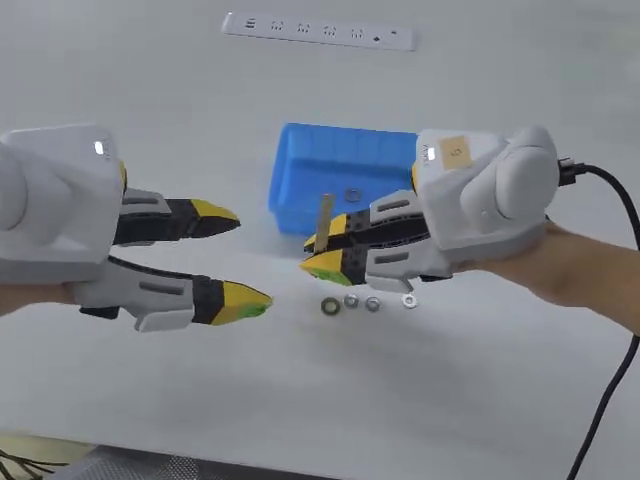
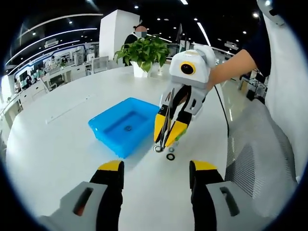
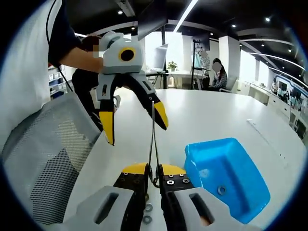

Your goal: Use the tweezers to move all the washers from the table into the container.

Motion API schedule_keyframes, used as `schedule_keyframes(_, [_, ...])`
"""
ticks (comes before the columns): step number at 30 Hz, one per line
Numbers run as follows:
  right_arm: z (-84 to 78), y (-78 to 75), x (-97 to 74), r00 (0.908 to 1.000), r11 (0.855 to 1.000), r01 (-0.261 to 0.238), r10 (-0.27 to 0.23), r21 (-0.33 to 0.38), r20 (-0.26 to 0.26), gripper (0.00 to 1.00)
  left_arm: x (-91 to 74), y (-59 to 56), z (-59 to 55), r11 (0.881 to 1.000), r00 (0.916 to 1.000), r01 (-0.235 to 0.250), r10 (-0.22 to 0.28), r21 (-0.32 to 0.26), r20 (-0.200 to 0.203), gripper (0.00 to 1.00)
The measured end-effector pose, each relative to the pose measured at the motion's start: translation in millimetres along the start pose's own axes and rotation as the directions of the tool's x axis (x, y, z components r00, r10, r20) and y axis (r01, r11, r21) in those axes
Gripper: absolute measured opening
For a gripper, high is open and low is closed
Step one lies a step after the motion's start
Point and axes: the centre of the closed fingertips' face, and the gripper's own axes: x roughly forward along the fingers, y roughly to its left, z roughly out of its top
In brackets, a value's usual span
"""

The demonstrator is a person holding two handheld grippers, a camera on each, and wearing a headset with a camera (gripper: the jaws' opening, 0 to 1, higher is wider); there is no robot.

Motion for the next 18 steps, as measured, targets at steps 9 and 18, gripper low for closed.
schedule_keyframes(9, [21.8,1.9,-15.7,0.9996,1.0,0.024,-0.024,-0.006,0.017,0.09,-7.6,-3.7,-4.4,0.999,0.9997,-0.016,0.017,-0.037,0.016,0.86])
schedule_keyframes(18, [55.9,-4.3,-31.3,0.9983,0.997,0.048,-0.046,-0.053,0.037,0.09,-14.5,-1.4,-16.5,0.997,0.9989,-0.042,0.043,-0.065,0.017,0.99])
